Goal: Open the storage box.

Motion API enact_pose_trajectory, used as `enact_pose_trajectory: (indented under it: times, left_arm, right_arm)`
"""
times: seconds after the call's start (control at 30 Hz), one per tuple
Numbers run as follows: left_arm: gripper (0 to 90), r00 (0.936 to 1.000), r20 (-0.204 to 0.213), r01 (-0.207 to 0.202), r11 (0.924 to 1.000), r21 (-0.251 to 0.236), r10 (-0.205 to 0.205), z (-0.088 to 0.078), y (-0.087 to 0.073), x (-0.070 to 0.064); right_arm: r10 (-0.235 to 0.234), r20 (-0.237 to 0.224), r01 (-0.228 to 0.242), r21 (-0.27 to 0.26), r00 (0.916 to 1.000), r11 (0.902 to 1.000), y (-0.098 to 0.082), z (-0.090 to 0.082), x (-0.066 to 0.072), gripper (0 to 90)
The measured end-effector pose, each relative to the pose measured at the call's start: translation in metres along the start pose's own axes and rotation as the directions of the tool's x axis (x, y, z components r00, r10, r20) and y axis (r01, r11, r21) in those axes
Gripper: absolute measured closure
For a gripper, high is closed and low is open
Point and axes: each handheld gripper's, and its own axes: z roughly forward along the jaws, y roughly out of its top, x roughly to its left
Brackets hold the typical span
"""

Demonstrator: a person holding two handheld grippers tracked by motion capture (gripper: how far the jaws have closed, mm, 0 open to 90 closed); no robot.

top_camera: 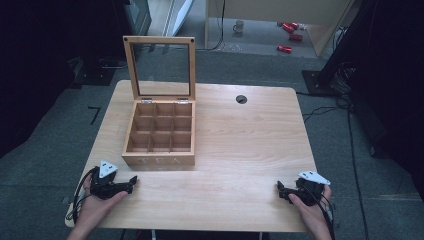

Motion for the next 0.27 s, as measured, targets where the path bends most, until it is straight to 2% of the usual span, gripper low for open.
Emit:
enact_pose_trajectory:
  times: [0.27]
  left_arm:
    - [8.6, 1.0000, 0.001, 0.000, 1.0000, 0.000, 0.000, 0.0002, 0.0002, 0.0003]
  right_arm:
    - [-0.004, -0.004, 0.004, -0.001, 1.0000, 1.0000, 0.0006, 0.0007, -0.0002, 0.0]
